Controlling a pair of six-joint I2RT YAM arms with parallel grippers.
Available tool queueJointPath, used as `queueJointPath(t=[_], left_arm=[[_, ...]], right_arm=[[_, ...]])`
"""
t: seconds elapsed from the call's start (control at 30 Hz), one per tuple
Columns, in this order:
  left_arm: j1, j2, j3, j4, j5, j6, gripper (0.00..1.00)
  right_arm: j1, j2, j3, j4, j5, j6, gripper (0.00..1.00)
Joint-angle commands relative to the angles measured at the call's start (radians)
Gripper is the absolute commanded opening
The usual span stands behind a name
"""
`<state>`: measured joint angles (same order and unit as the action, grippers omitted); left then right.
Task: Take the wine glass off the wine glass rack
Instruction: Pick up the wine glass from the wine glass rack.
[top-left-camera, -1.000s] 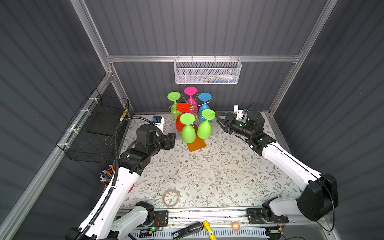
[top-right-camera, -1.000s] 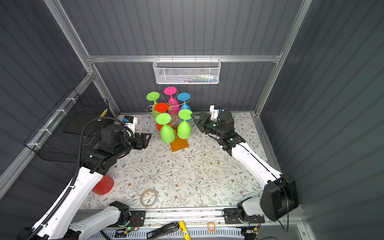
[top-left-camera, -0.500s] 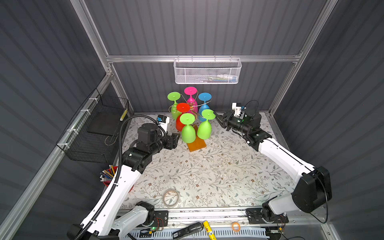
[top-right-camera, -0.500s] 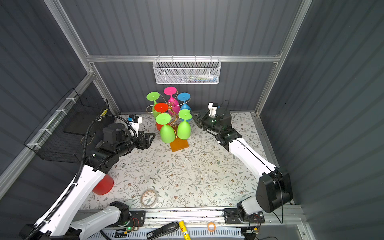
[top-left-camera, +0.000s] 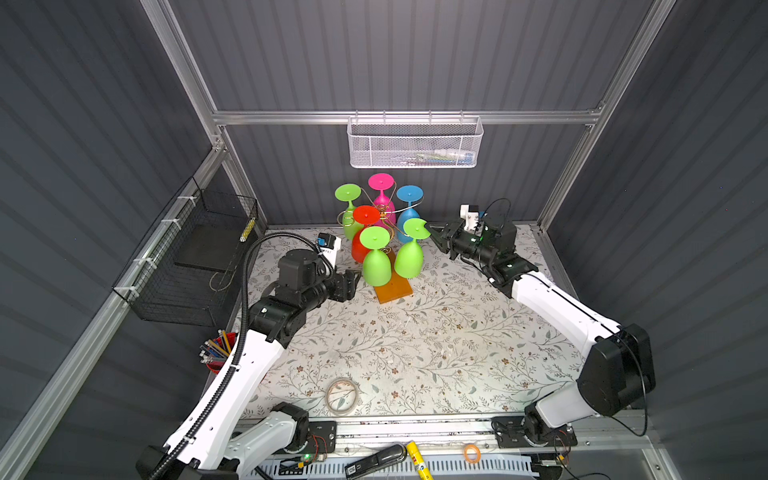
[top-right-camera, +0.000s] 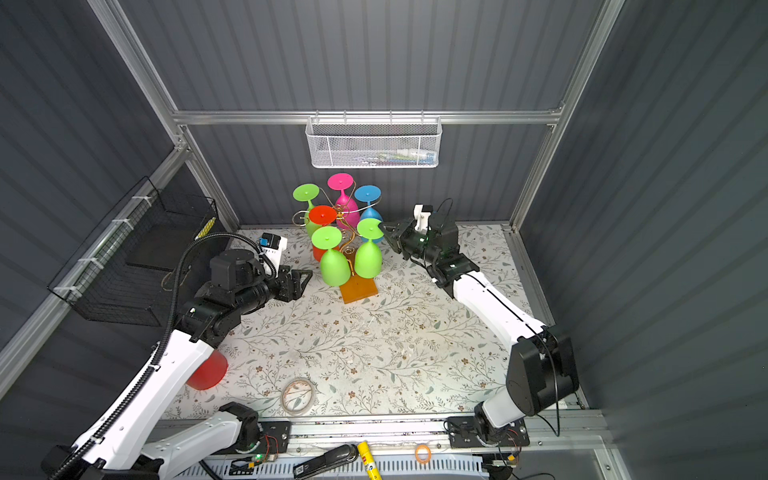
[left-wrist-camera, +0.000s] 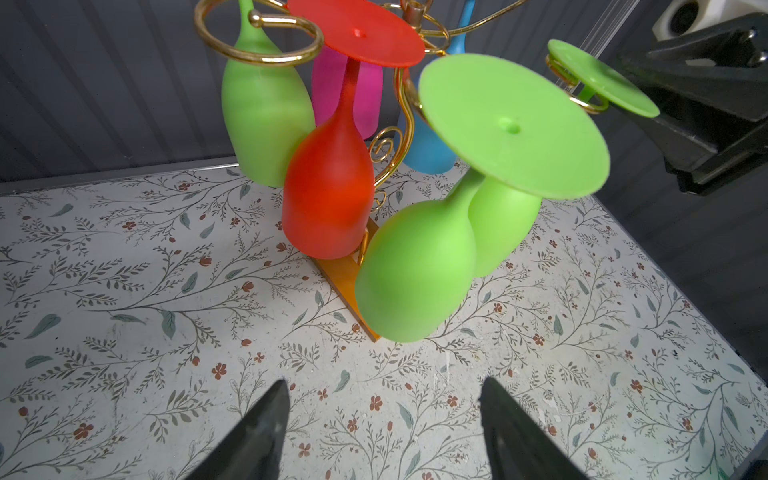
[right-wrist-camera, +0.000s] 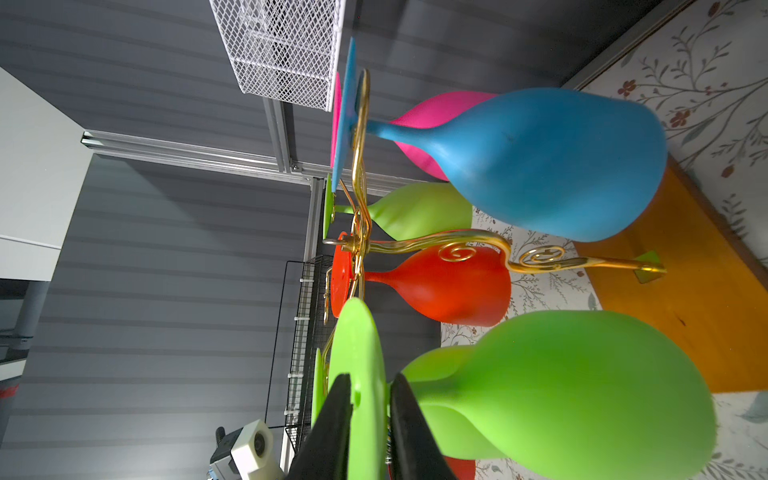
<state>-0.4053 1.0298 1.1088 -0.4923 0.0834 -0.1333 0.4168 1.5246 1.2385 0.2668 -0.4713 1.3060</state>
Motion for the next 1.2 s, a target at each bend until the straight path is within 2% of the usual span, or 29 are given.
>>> queueJointPath(t=[0.0, 0.33, 1.17], left_arm=[[-0.006, -0.002, -0.01, 0.013, 0.021, 0.02, 0.73], [-0.006, -0.004, -0.018, 0.014, 0.019, 0.023, 0.72], [-0.006, 0.016, -0.018, 0.013, 0.018, 0.021, 0.72]], right_arm=[[0.0, -0.005, 0.025, 0.018, 0.004, -0.003, 0.17], [0.0, -0.028, 0.025, 0.011, 0.018, -0.013, 0.0], [0.037, -0.081, 0.001, -0.02, 0.031, -0.045, 0.0]])
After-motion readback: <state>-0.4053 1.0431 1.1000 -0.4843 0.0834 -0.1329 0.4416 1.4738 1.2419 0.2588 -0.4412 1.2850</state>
